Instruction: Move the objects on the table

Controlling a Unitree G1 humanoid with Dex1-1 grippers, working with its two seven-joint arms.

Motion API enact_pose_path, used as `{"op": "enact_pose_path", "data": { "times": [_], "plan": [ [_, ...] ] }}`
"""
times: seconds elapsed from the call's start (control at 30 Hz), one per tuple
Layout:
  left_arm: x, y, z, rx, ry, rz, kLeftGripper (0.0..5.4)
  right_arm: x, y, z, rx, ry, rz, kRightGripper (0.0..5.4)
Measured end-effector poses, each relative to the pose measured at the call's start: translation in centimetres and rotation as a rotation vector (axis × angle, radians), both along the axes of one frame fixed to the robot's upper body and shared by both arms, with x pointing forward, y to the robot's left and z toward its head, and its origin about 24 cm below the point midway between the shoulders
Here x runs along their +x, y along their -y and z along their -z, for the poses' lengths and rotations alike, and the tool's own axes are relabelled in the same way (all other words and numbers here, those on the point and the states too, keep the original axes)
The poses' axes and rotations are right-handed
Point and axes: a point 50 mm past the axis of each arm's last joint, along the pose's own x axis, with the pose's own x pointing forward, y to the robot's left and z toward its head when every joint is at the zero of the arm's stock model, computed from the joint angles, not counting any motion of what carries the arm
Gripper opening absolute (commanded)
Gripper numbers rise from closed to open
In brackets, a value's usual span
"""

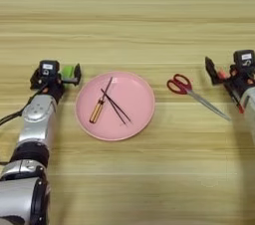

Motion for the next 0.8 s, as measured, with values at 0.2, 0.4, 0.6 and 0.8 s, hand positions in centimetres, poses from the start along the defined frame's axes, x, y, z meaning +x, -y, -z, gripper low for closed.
{"op": "enact_pose_path", "data": {
  "times": [0.2, 0.4, 0.6, 0.8],
  "plan": [
    [-0.1, 0.4, -0.6, -0.007, 0.045, -0.01, 5.37, -0.2, 2.1, -0.3, -0.006, 0.005, 0.055, 5.4],
    [-0.3, 0.9, -1.0, -0.022, 0.072, -0.019, 5.37, -0.3, 2.7, 0.0, -0.009, -0.003, 0.067, 5.4],
    [-0.7, 1.1, -1.1, -0.035, 0.08, -0.039, 5.37, -0.6, 3.2, 0.7, -0.017, -0.022, 0.072, 5.4],
    [-0.6, 1.7, -1.2, -0.048, 0.084, -0.032, 5.37, -1.6, 3.1, 1.5, -0.033, -0.047, 0.027, 5.4]
  ]
}}
